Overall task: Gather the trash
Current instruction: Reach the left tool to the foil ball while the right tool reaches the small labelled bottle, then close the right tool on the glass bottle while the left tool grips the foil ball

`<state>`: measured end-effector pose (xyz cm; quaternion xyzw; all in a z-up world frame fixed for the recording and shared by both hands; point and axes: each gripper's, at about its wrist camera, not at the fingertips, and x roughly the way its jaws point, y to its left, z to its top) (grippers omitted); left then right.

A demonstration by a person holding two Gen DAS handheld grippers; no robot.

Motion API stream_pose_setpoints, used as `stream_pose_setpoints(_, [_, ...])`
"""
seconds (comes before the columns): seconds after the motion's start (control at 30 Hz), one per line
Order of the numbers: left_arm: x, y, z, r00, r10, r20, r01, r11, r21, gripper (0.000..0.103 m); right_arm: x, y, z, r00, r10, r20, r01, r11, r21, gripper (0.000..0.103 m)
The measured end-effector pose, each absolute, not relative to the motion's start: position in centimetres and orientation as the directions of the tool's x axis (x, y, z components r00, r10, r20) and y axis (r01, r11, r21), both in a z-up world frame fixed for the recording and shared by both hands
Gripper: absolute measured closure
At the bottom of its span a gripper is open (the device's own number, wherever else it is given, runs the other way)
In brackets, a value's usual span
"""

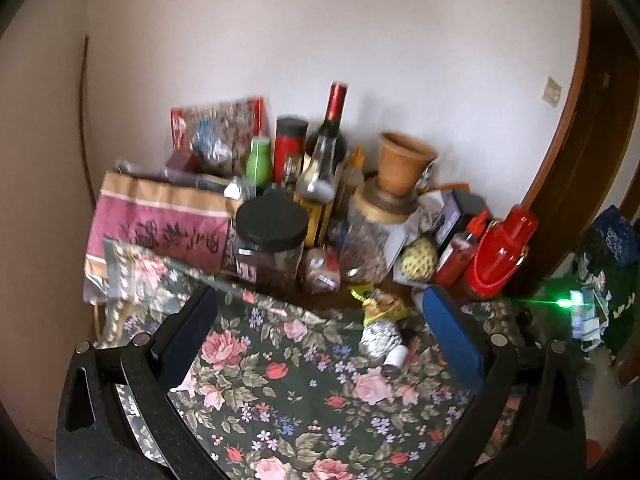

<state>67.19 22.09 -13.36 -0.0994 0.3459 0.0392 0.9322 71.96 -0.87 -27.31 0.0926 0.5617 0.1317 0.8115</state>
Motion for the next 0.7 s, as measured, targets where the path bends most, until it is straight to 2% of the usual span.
stream_pose_setpoints(0.13, [68.8,23.5,-15.8,0.711,-0.028,-0.703,-0.133,0.976,-0.173,0.001,73.8,0.9,-31.0,0.256,0.306,-0.917,-0.041,0.951,0.306,0.045])
stream_pose_setpoints(0.37, [69.9,24.5,-18.4,0.666,-0.071,-0.742,-0.127,0.970,-0.206,0.001,74.1,3.9,-32.9,0.219,0.213,-0.952,-0.083,0.976,0.199,0.056])
stream_pose_setpoints(0.5, [70.5,24.1,-19.1,0.661,-0.082,-0.746,-0.111,0.972,-0.205,0.001,73.6,4.0,-33.9,0.202,0.206,-0.958,-0.079,0.978,0.194,0.058])
stream_pose_setpoints(0.63, [71.3,23.3,-20.4,0.652,-0.107,-0.751,-0.116,0.965,-0.237,0.001,73.2,3.7,-33.5,0.232,0.176,-0.957,-0.122,0.981,0.151,0.077])
stream_pose_setpoints(0.7, [72.2,22.5,-21.1,0.630,-0.122,-0.767,-0.108,0.965,-0.241,0.001,72.9,3.3,-33.5,0.229,0.202,-0.952,-0.136,0.975,0.174,0.077])
